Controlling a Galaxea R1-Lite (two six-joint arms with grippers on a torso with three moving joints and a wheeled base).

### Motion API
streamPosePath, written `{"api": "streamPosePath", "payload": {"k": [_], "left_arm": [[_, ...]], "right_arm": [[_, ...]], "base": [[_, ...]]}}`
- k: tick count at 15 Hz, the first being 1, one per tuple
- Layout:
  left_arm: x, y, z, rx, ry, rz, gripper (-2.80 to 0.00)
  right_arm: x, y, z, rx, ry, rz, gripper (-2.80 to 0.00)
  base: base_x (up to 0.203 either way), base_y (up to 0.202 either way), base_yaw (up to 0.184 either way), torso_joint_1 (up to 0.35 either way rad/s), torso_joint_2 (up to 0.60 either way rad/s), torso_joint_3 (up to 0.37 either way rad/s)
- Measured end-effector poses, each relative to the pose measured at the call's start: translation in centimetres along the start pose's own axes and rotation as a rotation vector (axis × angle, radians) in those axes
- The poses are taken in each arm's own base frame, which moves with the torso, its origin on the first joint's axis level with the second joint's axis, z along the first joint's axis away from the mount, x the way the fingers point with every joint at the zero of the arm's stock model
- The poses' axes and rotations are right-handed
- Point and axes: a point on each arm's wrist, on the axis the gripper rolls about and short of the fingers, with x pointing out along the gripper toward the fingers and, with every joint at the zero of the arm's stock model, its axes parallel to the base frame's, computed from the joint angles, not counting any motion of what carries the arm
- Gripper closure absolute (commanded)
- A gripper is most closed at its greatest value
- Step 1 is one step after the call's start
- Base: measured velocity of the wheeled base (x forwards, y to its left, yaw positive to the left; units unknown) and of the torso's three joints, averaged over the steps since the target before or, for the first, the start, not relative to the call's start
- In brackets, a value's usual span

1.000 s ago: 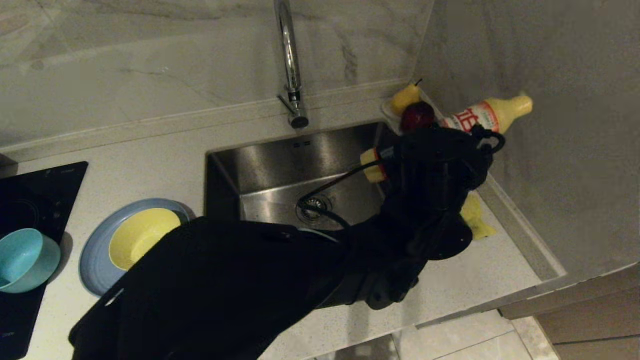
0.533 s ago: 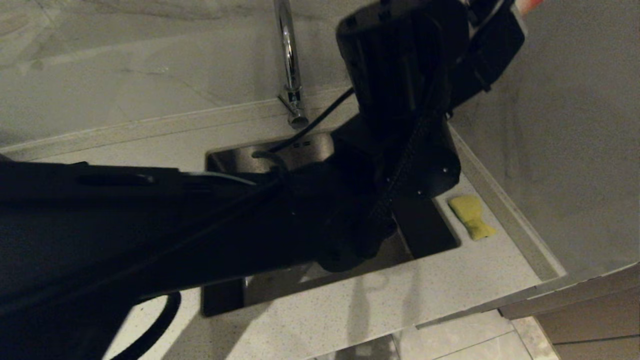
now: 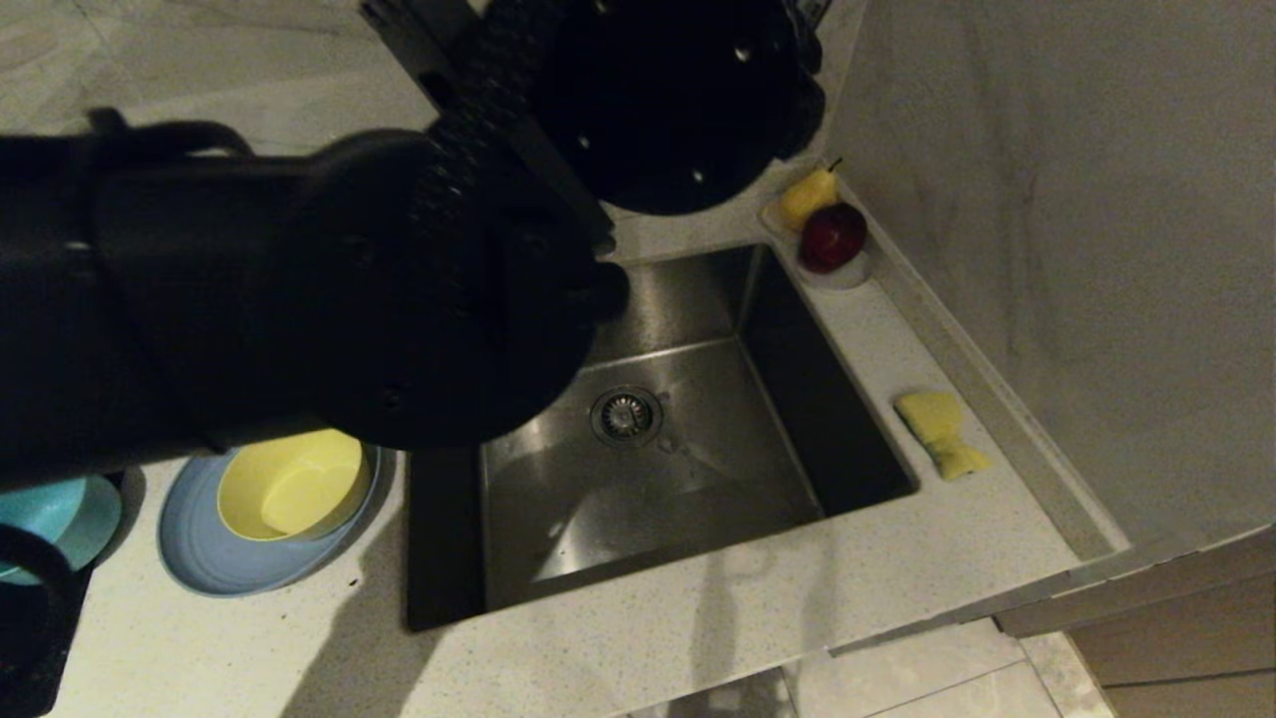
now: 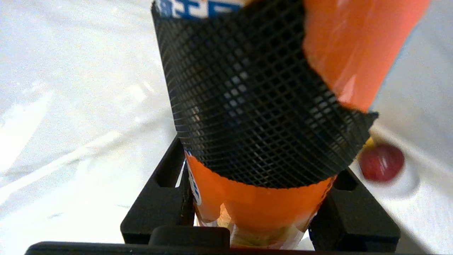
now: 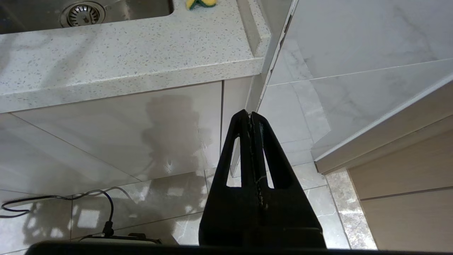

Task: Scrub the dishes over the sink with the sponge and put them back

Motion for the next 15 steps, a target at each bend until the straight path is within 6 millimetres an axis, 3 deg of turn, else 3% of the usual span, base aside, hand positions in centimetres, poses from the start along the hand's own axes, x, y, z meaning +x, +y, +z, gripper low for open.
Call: {"api": "streamPosePath", "payload": {"k": [3,6,15], "left_arm": [[-0.3,3.4,1.6,-0.057,-0.023,0.031,0.0],[-0.5,7.0,1.9,-0.1,0.003,0.046,0.0],[-1.3,18.8,-2.4,-0.173,0.085,0.19,0.0]], "right_arm": [[0.0,0.0,0.0,0.0,0.0,0.0,0.0],[0.0,0.0,0.0,0.0,0.0,0.0,0.0],[0.0,0.0,0.0,0.0,0.0,0.0,0.0]], "base": [[0.0,0.0,0.0,0.0,0.0,0.0],[0.0,0.0,0.0,0.0,0.0,0.0],[0.0,0.0,0.0,0.0,0.0,0.0]]}}
